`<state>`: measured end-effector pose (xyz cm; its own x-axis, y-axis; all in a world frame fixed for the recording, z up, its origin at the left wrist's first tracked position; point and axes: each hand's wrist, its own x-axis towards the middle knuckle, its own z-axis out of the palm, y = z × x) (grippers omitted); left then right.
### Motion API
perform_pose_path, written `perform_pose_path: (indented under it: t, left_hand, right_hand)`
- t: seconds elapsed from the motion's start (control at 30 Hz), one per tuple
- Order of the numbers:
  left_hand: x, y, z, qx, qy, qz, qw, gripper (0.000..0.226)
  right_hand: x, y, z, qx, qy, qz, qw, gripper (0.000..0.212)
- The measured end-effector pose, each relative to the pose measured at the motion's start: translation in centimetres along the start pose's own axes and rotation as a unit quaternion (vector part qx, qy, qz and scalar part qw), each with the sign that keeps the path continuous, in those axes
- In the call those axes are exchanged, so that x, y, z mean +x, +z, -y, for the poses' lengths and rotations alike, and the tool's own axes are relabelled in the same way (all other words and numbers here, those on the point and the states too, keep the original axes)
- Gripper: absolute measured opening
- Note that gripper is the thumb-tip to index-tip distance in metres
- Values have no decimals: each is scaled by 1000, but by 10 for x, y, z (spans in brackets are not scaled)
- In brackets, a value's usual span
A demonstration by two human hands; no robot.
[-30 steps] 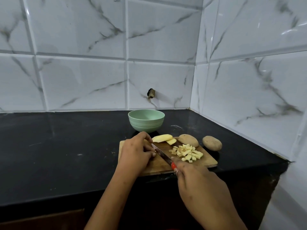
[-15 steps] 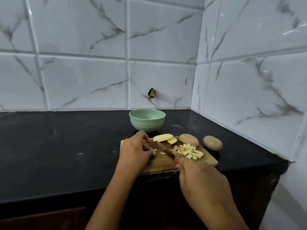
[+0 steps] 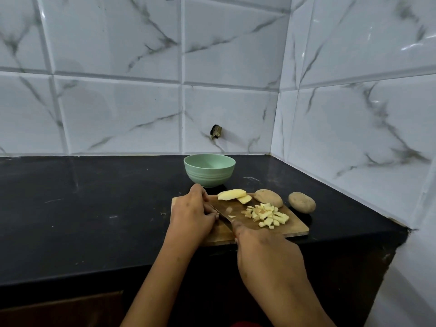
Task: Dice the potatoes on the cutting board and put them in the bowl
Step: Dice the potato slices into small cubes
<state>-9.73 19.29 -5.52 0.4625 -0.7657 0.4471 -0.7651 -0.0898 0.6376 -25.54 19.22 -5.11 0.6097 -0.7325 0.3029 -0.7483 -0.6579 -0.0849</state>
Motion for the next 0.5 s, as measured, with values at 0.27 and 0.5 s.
perform_pose_path:
  t: [0.27,0.5]
  left_hand:
    - [-5,0,-1,-2,-8,-33,999,31]
    - [6,16,-11,29,31,2,999,24]
  right_hand:
    - [-18,-11,-19,34,27,-40,998,38]
    - [-21,-18,-46,123,98,-108,982,39]
